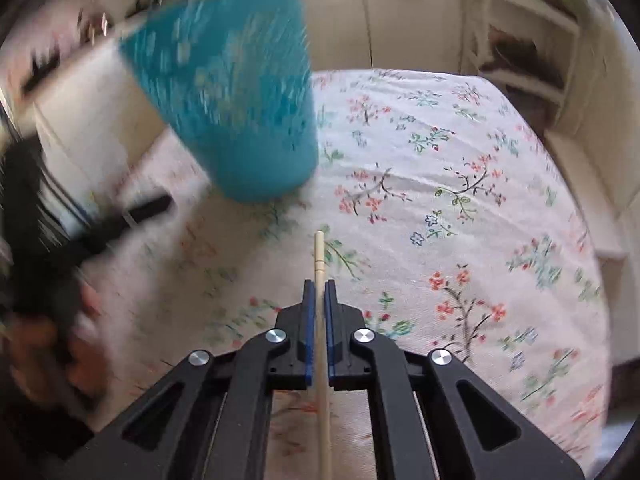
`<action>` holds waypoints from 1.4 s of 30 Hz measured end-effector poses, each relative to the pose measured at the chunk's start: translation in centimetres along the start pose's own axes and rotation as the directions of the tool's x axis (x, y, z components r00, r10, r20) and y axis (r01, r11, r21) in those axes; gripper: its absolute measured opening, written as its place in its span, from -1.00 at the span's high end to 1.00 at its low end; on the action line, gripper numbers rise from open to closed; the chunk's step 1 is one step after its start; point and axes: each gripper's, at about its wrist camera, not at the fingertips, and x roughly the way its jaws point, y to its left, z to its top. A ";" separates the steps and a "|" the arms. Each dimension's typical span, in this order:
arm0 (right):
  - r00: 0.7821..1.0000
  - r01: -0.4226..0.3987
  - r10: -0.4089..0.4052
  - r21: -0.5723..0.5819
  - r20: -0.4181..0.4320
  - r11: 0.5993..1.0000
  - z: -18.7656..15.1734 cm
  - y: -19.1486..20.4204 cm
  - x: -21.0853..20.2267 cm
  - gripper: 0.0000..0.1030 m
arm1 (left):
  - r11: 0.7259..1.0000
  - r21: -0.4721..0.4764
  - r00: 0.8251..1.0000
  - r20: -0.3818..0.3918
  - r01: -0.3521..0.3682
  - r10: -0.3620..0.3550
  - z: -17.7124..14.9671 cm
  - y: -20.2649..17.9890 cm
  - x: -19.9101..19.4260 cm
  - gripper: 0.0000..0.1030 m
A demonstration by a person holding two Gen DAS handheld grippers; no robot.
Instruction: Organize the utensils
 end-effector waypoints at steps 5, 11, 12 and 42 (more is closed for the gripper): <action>0.939 -0.277 0.248 0.094 0.238 0.956 3.0 -0.3 -6.7 0.89 | 0.997 -0.069 1.000 -0.003 0.027 -0.027 -0.5 1.2 -0.8 -0.83; 0.816 -0.331 0.267 0.034 0.512 0.943 10.3 2.5 -11.6 0.89 | 0.998 -0.069 1.000 0.010 0.012 -0.011 -0.5 1.1 -0.4 -0.83; 0.799 -0.323 0.256 0.030 0.544 0.946 11.5 2.9 -11.6 0.89 | 0.998 -0.064 1.000 0.012 0.010 -0.010 -0.6 0.9 -0.7 -0.83; 0.938 -0.011 -0.049 0.168 0.344 0.986 0.1 4.8 -7.6 -0.65 | 0.984 0.048 0.985 0.010 -0.172 0.172 -0.6 -1.1 -3.2 -0.85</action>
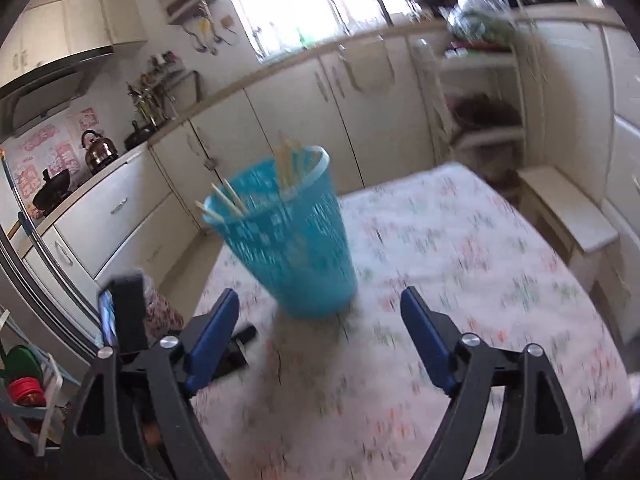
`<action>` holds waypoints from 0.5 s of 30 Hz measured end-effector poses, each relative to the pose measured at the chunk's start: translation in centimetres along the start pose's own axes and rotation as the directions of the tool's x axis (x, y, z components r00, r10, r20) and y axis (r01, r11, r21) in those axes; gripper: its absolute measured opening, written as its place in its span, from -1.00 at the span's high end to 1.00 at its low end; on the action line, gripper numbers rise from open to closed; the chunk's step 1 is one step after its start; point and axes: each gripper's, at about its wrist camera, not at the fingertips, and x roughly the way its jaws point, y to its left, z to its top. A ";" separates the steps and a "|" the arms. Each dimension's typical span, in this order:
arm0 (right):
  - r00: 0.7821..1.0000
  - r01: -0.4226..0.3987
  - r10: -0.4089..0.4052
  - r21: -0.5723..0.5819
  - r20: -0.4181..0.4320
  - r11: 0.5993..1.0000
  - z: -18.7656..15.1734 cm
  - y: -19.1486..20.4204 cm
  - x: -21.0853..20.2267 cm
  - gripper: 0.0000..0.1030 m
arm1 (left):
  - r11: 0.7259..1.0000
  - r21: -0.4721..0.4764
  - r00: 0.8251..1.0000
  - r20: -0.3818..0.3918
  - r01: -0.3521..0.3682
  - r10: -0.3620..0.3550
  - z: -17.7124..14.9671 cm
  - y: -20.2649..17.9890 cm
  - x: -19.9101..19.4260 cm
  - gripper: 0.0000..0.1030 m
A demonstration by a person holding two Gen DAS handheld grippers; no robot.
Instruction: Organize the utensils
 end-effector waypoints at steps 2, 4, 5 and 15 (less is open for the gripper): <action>0.999 0.036 -0.035 0.027 -0.031 0.999 -0.7 -0.8 -1.2 -0.73 | 0.999 0.037 0.998 0.045 -0.033 0.031 -0.2 -0.4 -2.5 -0.85; 0.998 0.051 -0.049 0.052 -0.041 0.997 -1.0 -1.2 -2.3 -0.77 | 0.997 0.063 0.996 0.082 -0.049 0.044 -0.5 -0.6 -5.0 -0.85; 0.998 0.057 -0.055 0.059 -0.038 0.997 -1.0 -1.3 -3.1 -0.80 | 0.995 0.071 0.993 0.106 -0.067 0.060 -0.7 -0.7 -6.6 -0.85; 0.998 0.031 -0.030 -0.029 0.049 0.999 -0.2 3.1 -9.8 -0.85 | 0.987 0.146 0.987 0.150 -0.071 0.049 -2.2 -0.6 -17.8 -0.85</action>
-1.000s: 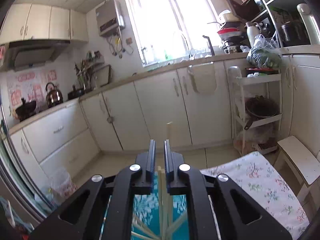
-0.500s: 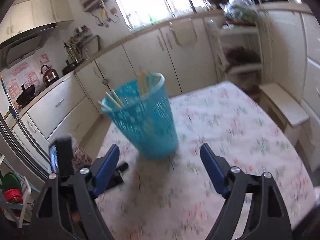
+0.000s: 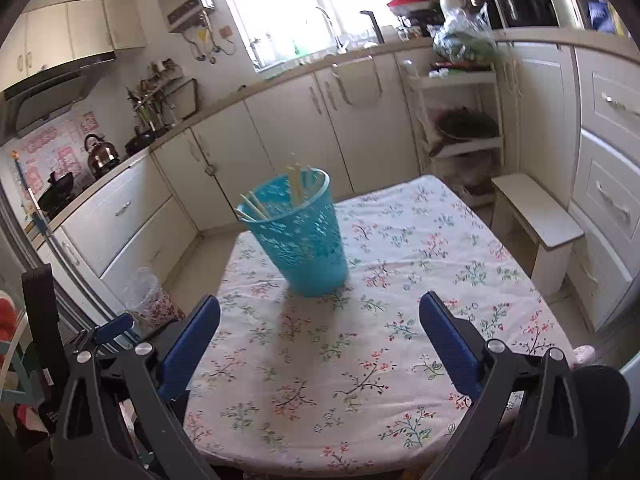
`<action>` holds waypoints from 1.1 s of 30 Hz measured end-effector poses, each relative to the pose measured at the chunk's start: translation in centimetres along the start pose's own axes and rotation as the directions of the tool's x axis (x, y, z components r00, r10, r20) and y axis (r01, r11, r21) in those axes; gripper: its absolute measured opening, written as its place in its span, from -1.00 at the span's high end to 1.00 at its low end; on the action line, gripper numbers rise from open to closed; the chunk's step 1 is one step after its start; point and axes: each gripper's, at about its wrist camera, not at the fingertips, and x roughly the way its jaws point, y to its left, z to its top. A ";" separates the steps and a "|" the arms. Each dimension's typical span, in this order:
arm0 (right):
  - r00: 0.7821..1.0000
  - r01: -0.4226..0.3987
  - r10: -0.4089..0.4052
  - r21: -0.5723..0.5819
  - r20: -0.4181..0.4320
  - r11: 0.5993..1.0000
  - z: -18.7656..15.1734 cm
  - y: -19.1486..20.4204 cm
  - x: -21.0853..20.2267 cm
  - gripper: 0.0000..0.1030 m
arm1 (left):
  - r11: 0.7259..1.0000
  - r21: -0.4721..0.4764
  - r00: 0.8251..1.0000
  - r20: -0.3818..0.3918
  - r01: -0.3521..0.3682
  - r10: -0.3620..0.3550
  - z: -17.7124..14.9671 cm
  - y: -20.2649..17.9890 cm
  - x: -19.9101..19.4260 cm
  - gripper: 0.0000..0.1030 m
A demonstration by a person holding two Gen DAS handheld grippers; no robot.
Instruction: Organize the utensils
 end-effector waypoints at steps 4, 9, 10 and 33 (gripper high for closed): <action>0.999 -0.025 0.026 -0.031 0.023 0.999 0.3 1.9 -2.7 -0.85 | 1.000 0.006 1.000 0.013 -0.028 0.028 -0.7 0.6 -4.2 -0.85; 0.999 -0.051 0.051 -0.046 0.009 0.998 -1.2 3.6 -4.7 -0.85 | 0.998 -0.004 0.997 0.024 -0.069 0.069 -2.1 0.9 -7.5 -0.85; 0.998 -0.056 0.056 -0.052 0.000 0.997 -1.6 4.0 -5.0 -0.85 | 0.997 -0.009 0.997 0.026 -0.076 0.077 -2.5 0.9 -8.2 -0.85; 0.999 -0.031 0.032 -0.035 0.006 0.999 -7.4 5.1 -10.1 -0.85 | 0.998 0.008 0.995 0.080 -0.057 0.056 -5.5 -1.1 -15.3 -0.85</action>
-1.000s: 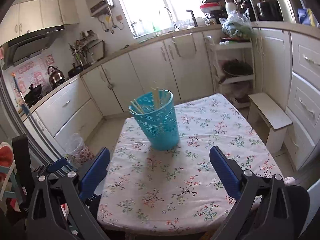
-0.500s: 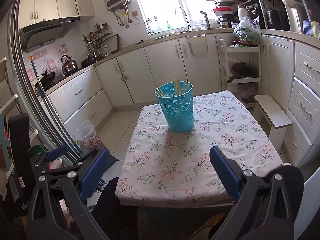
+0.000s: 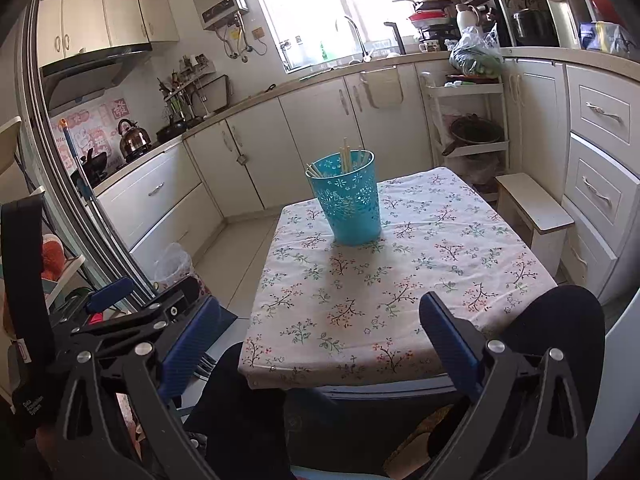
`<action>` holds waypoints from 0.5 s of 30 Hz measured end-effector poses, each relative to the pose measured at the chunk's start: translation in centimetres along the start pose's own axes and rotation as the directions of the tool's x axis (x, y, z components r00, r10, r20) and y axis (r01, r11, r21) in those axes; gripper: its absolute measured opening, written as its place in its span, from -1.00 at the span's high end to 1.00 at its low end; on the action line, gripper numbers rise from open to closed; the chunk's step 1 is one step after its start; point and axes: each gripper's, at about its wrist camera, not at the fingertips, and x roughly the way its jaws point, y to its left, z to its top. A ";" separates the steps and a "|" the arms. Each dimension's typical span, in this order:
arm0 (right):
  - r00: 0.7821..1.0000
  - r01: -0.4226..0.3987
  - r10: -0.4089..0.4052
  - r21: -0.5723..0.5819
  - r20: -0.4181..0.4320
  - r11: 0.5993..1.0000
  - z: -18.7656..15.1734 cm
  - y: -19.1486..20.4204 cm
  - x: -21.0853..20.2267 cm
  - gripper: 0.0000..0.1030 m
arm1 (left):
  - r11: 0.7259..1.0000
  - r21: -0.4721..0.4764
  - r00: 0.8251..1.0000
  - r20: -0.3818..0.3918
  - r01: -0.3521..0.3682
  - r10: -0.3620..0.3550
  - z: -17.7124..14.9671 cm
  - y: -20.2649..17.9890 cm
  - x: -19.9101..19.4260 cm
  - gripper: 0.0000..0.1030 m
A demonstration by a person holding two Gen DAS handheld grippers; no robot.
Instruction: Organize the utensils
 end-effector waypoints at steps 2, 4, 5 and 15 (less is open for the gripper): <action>1.000 0.001 -0.001 -0.003 0.005 1.000 -0.2 0.1 -0.3 -0.85 | 1.000 -0.001 1.000 0.004 -0.001 0.001 -0.1 0.1 -0.3 -0.85; 1.000 0.000 0.000 -0.013 0.007 1.000 -0.2 0.3 -0.4 -0.86 | 1.000 -0.003 1.000 0.008 -0.001 0.001 -0.2 0.1 -0.5 -0.85; 1.000 0.000 0.000 -0.016 0.008 1.000 -0.2 0.4 -0.4 -0.85 | 1.000 -0.002 1.000 0.009 -0.003 0.003 -0.3 0.1 -0.6 -0.85; 1.000 0.004 -0.004 -0.028 0.025 1.000 -0.5 0.8 -0.9 -0.85 | 1.000 -0.007 1.000 0.015 -0.010 0.010 -0.4 0.2 -1.2 -0.85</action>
